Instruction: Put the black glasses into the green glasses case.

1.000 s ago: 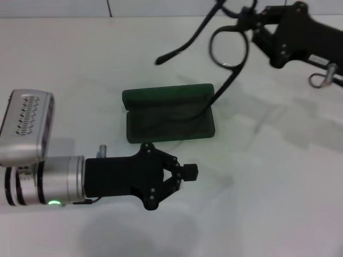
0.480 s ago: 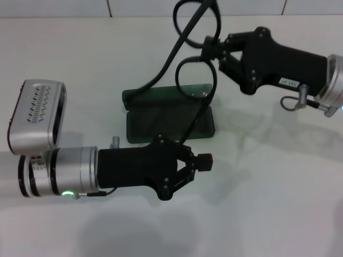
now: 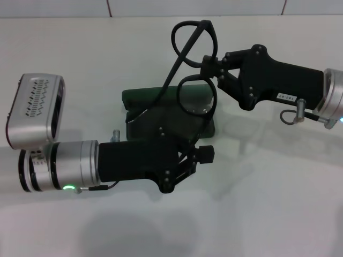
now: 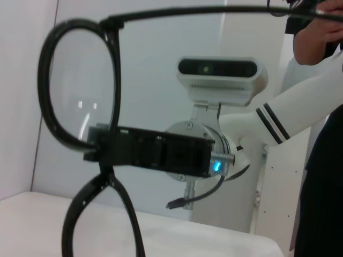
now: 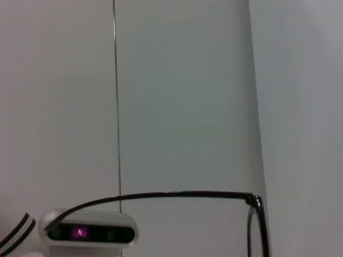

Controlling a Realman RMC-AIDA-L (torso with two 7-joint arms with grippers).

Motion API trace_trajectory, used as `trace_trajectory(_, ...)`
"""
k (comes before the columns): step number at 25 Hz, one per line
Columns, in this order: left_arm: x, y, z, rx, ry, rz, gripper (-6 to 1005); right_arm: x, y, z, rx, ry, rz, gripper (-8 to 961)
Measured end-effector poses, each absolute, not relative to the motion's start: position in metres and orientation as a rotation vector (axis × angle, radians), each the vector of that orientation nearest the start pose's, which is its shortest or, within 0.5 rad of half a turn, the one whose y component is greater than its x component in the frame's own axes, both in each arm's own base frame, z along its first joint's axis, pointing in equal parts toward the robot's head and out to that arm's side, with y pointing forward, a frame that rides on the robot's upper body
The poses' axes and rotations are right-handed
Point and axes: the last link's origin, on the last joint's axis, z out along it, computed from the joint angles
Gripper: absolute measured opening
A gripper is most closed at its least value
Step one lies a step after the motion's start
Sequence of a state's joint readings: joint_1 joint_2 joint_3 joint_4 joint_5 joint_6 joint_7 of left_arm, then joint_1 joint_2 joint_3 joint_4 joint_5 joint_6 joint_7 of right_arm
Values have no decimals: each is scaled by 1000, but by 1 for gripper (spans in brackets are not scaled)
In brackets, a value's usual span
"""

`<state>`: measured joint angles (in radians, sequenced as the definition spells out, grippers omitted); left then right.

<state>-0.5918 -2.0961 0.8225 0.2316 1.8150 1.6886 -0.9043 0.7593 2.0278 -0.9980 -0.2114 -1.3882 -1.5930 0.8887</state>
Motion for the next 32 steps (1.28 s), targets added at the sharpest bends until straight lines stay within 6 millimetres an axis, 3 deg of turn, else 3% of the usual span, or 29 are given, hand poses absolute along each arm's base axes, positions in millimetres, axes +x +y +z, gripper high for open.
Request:
trace_trajectory(18,-222,286,-60,-2813,-273,-1177,1,185,343,-46,-2752,94,1113,37)
trace_trajectory(32,-221,286,-60,-2816,-269,-1181,3,186,334,-40,-2769,26,1144,38)
